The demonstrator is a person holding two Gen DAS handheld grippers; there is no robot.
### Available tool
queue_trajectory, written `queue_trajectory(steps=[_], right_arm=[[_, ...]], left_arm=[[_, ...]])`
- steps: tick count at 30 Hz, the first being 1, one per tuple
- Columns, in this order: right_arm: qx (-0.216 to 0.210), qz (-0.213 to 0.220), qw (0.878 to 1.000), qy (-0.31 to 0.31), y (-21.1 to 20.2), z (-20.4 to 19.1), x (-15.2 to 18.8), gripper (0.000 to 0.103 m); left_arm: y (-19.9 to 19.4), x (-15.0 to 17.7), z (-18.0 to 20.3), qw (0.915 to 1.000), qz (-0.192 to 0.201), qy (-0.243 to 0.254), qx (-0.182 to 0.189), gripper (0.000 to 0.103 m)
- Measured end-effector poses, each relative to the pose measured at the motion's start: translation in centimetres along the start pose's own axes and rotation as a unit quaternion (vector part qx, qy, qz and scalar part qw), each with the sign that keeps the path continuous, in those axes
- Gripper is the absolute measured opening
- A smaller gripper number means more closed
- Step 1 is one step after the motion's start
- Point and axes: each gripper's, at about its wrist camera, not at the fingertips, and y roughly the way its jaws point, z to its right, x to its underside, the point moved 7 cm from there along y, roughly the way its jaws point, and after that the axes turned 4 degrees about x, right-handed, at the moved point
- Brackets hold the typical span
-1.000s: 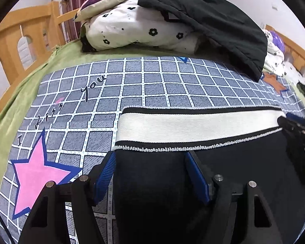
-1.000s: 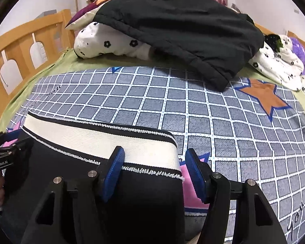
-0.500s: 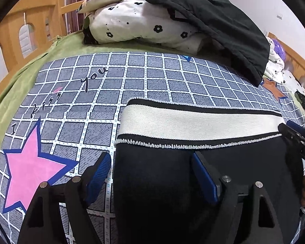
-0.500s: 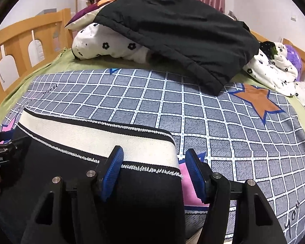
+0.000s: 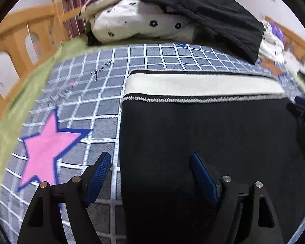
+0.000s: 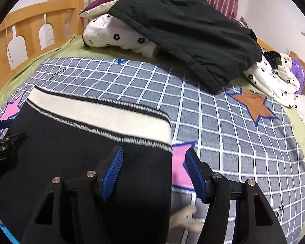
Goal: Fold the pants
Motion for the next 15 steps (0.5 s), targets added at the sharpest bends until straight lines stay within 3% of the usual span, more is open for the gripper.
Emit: queue_trajectory(steps=[5, 10, 15], right_arm=[[0.001, -0.017, 1.0, -0.018, -1.0, 0.4, 1.4, 0.061], [-0.005, -0.032, 0.999, 0.013, -2.4, 1.1, 3.3, 0.061], [-0.015, -0.035, 0.998, 0.044, -4.2, 1.2, 5.5, 0.061]], left_arm=[[-2.0, 1.3, 1.3, 0.9964, 0.024, 0.062, -0.052, 0.08], [-4.6, 4.4, 1.4, 0.9992, 0.018, 0.036, 0.001, 0.079], [-6.8, 7.2, 1.7, 0.9994, 0.02, 0.007, 0.026, 0.079]])
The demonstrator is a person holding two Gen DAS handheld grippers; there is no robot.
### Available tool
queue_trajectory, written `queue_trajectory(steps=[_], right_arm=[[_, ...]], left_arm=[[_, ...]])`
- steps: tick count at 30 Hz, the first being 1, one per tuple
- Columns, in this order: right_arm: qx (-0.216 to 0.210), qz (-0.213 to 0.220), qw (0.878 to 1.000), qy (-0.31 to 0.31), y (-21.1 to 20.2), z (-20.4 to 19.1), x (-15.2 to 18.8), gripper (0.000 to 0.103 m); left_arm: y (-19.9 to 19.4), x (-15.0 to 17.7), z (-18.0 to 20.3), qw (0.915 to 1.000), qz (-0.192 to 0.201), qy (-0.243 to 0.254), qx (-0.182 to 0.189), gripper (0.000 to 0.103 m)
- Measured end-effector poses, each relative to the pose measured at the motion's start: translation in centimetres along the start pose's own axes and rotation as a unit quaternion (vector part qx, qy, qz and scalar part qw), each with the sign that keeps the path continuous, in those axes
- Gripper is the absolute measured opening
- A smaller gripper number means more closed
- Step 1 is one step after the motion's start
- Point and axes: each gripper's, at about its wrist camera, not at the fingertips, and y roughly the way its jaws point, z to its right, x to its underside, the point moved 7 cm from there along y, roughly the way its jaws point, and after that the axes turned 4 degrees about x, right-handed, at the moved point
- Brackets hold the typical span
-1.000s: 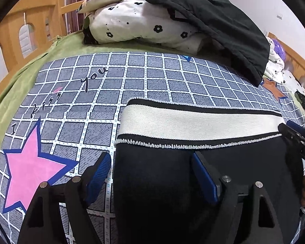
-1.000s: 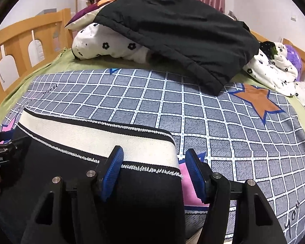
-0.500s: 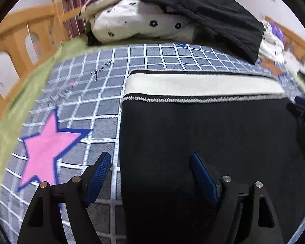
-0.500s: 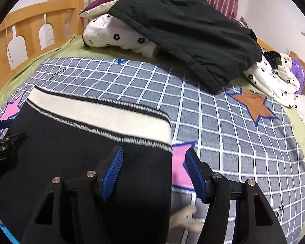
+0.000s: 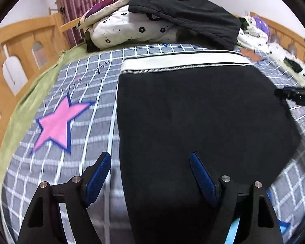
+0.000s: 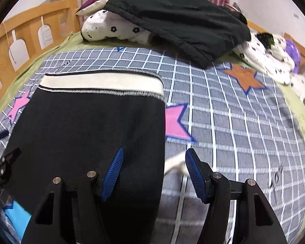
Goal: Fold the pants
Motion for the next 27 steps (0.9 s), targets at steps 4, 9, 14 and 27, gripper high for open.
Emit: queue_trajectory(steps=[4, 9, 14, 27], right_arm=[[-0.016, -0.009, 1.0, 0.025, -1.2, -0.3, 2.5, 0.061], [-0.006, -0.013, 1.0, 0.003, -2.4, -1.7, 5.5, 0.061], [-0.015, -0.029, 0.999, 0.007, -3.3, -1.9, 7.9, 0.061], [-0.004, -0.022, 1.0, 0.013, -4.3, -1.0, 8.9, 0.061]], left_arm=[[-0.8, 1.5, 0.6, 0.9995, -0.012, -0.024, 0.017, 0.079], [-1.9, 2.6, 1.5, 0.9997, -0.017, -0.017, 0.011, 0.079], [-2.3, 3.5, 1.5, 0.9988, -0.027, -0.037, 0.018, 0.079], [-5.1, 5.4, 1.7, 0.9983, -0.014, 0.05, -0.026, 0.079]])
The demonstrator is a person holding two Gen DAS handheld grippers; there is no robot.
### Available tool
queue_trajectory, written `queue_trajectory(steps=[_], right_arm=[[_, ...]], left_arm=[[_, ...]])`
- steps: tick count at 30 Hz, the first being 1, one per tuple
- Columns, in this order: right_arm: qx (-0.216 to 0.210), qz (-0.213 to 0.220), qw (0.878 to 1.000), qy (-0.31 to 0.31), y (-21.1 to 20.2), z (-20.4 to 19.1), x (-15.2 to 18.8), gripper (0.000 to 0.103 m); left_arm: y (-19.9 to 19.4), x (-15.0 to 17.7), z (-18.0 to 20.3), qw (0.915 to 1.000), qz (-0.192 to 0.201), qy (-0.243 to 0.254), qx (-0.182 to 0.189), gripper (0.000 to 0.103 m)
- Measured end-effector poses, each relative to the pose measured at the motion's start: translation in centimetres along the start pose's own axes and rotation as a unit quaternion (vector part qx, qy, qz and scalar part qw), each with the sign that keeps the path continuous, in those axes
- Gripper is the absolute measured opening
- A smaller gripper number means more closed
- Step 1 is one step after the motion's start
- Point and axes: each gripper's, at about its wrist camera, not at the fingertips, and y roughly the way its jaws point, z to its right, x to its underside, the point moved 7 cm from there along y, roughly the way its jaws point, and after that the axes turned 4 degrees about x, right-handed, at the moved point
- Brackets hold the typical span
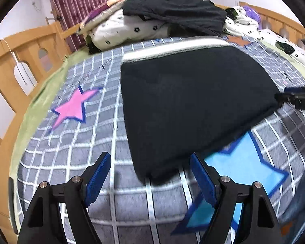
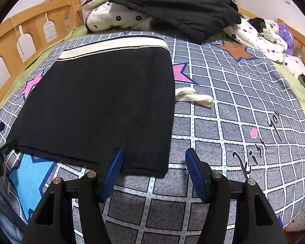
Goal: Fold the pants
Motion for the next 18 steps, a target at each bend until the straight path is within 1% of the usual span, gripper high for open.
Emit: queue_trajectory(steps=[1, 3, 7, 11, 14, 16, 18], right_arm=[[0.002, 0.0, 1.0, -0.001, -0.1, 0.1, 0.0, 0.061], [0.003, 0.001, 1.0, 0.0, -0.5, 0.1, 0.0, 0.061], [0.0, 0.009, 1.0, 0.006, -2.4, -0.7, -0.3, 0.061], [0.006, 0.031, 0.999, -0.001, -5.3, -1.8, -0.7, 0.061], [0.016, 0.045, 0.999, 0.003, -7.6, -2.2, -0.5, 0.062], [0.023, 0.051, 0.998, 0.017, -9.1, -1.9, -0.1, 0.063], [0.016, 0.052, 0.998, 0.03, -10.5, -1.8, 0.6, 0.063]], left_arm=[[-0.1, 0.2, 0.1, 1.0, -0.005, -0.002, 0.001, 0.079], [-0.6, 0.3, 0.4, 1.0, -0.001, -0.005, 0.006, 0.079], [-2.9, -0.6, 1.1, 0.9997, 0.009, -0.02, 0.015, 0.079], [-6.2, -1.6, 1.0, 0.9974, 0.021, -0.063, 0.026, 0.079], [-8.7, -1.8, 0.2, 0.9934, 0.035, -0.104, 0.033, 0.079], [-10.1, -1.8, -0.2, 0.992, 0.052, -0.111, 0.03, 0.079], [-11.6, -1.3, -0.7, 0.9902, 0.07, -0.12, 0.015, 0.084]])
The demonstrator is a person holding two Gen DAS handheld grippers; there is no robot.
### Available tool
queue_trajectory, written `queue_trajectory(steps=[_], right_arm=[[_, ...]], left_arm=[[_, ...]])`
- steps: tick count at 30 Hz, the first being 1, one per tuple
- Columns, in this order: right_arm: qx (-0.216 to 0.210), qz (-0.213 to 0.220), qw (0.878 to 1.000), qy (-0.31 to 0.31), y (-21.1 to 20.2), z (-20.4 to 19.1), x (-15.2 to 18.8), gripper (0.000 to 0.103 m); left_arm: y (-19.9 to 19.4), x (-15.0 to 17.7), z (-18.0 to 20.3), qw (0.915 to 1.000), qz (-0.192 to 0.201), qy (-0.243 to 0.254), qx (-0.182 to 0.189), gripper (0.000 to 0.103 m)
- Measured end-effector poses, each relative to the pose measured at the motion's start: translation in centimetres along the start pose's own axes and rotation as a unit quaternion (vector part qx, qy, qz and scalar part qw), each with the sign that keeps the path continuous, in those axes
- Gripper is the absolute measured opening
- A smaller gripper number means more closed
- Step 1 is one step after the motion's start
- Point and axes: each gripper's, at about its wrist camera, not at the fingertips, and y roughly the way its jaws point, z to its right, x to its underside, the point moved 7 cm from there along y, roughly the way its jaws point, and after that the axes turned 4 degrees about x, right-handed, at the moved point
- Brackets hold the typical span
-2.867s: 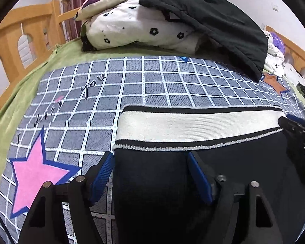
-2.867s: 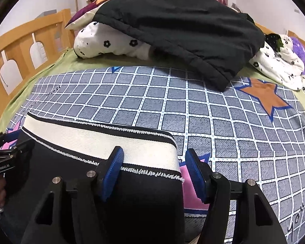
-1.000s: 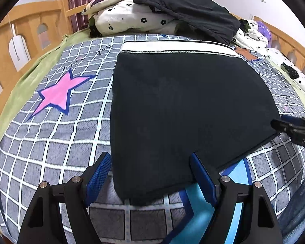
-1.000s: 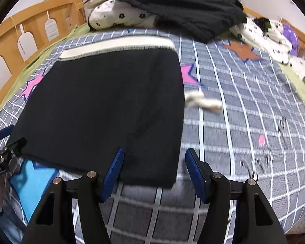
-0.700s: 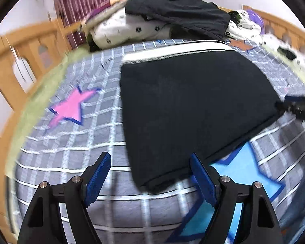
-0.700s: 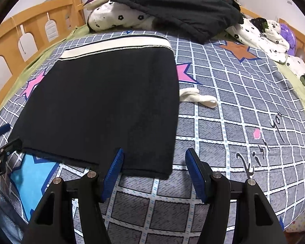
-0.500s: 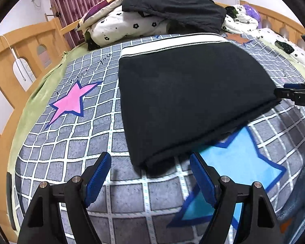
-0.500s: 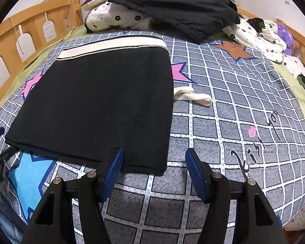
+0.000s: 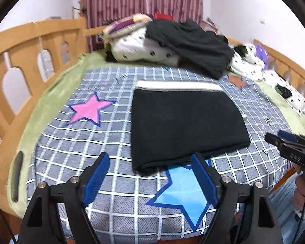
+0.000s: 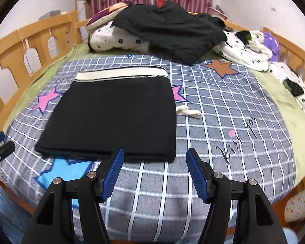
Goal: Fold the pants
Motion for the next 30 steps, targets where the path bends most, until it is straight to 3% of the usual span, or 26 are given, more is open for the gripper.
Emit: queue_trajectory(steps=[2, 6, 10, 16, 30], right_arm=[[0.001, 0.004, 1.0, 0.007, -1.0, 0.5, 0.4, 0.065], [0.012, 0.008, 1.0, 0.011, -2.3, 1.1, 1.2, 0.087], [0.03, 0.032, 0.999, -0.007, -4.1, 1.1, 1.5, 0.094], [0.027, 0.038, 0.999, -0.003, -5.3, 1.7, 2.4, 0.094], [0.025, 0.041, 0.999, 0.004, -5.5, 2.6, 2.9, 0.094]], left_arm=[[-0.7, 0.6, -0.3, 0.9999, 0.006, -0.01, 0.0, 0.084], [-1.4, 1.7, -0.2, 1.0, 0.002, -0.006, -0.007, 0.085], [-2.8, 1.7, 0.2, 0.9996, 0.024, 0.004, -0.017, 0.085], [-3.3, 1.5, 0.4, 0.9995, 0.022, -0.02, 0.009, 0.085], [-2.5, 1.9, 0.8, 0.9998, 0.008, -0.017, 0.004, 0.085]])
